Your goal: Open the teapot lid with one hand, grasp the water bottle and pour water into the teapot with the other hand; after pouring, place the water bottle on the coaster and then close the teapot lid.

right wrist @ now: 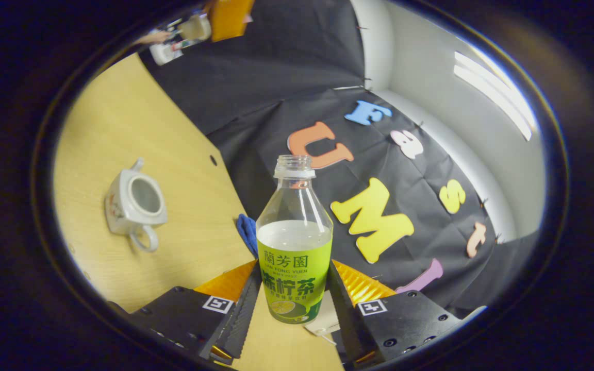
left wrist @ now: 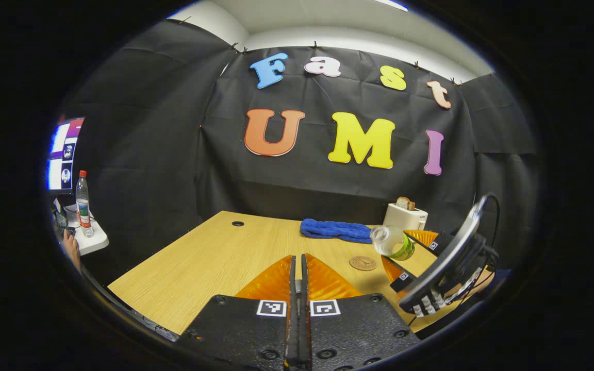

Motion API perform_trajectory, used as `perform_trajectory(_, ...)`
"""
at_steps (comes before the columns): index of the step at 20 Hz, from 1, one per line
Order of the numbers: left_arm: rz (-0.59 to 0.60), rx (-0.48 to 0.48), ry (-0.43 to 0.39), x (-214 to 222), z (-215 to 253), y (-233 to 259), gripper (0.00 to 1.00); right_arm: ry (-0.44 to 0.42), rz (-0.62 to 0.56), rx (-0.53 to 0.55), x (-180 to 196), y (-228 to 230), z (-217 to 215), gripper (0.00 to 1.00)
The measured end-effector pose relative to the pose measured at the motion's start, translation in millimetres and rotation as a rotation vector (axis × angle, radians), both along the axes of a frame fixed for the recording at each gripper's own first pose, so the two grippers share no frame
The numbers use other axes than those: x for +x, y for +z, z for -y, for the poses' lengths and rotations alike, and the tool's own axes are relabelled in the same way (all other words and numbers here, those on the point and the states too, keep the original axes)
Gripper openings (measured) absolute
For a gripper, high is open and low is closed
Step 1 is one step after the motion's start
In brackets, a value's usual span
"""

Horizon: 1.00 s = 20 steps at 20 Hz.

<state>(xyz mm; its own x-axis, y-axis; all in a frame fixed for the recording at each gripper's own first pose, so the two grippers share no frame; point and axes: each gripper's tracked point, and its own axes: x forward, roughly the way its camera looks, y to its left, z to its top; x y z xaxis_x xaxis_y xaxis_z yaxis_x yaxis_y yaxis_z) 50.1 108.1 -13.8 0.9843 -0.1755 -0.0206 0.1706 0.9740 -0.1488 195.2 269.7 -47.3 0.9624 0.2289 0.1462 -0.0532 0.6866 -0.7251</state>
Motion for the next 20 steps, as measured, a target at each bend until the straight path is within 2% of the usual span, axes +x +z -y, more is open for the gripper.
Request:
perform_trajectory(1,0.005,-0.005,-0.005,-0.2,1.8,1.9,0.03,-0.003,-0.031,0.086,9.5,5.5,10.0,0.72)
perform_trajectory(2,0.011,-0.01,-0.012,-0.7,3.7,3.8,0.03,-0.01,-0.075,0.17,20.0,6.2,16.1,0.75)
perform_trajectory(3,0.013,-0.018,-0.02,-1.0,5.8,4.5,0.03,-0.017,-0.128,0.251,30.6,4.3,21.0,0.72)
perform_trajectory(5,0.019,-0.021,-0.014,-2.8,4.3,6.8,0.03,-0.019,-0.241,0.424,48.9,-1.6,28.7,0.72)
perform_trajectory(7,0.022,-0.014,-0.011,-2.6,3.9,6.0,0.03,-0.005,-0.356,0.598,72.3,-6.6,26.5,0.75)
perform_trajectory(10,0.023,-0.014,-0.019,-2.6,6.6,6.8,0.02,-0.024,-0.517,0.801,105.5,-30.8,22.4,0.72)
perform_trajectory(13,0.017,-0.011,-0.021,-2.4,5.4,3.6,0.03,-0.031,-0.569,0.861,130.2,-47.5,11.2,0.73)
perform_trajectory(20,-0.003,-0.011,-0.014,2.7,3.0,-2.6,0.03,-0.018,-0.579,0.843,152.8,-62.9,-5.0,0.74)
